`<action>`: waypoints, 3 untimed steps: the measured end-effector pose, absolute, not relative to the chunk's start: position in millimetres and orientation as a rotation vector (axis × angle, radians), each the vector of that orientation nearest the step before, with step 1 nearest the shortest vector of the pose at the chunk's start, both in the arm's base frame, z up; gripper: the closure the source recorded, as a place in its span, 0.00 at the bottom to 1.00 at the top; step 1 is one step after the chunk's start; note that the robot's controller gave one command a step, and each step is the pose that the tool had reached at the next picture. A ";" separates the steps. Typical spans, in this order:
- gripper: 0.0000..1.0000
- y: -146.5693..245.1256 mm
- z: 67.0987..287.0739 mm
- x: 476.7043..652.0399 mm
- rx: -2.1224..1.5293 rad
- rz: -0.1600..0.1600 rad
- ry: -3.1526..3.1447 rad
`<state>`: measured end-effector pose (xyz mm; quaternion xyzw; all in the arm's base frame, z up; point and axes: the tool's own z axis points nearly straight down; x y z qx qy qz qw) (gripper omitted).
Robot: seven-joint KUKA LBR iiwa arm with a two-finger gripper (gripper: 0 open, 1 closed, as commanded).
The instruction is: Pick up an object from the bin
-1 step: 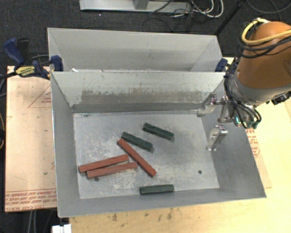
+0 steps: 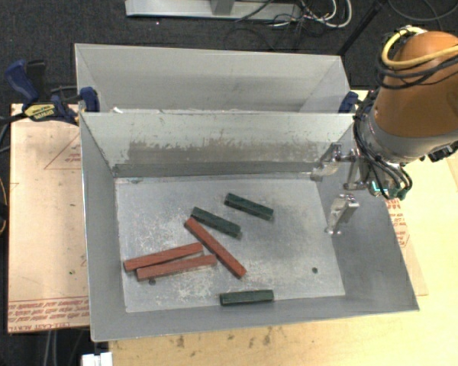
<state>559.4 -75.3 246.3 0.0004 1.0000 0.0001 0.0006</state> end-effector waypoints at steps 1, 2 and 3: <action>0.00 -57.9 209.3 580.9 -0.056 -0.003 3.129; 0.00 -12.5 160.6 555.7 -0.098 0.001 3.139; 0.00 -11.2 112.3 574.6 -0.163 0.002 3.130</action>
Offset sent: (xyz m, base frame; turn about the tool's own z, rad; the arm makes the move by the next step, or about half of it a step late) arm -0.0093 0.0685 -0.0903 -0.0670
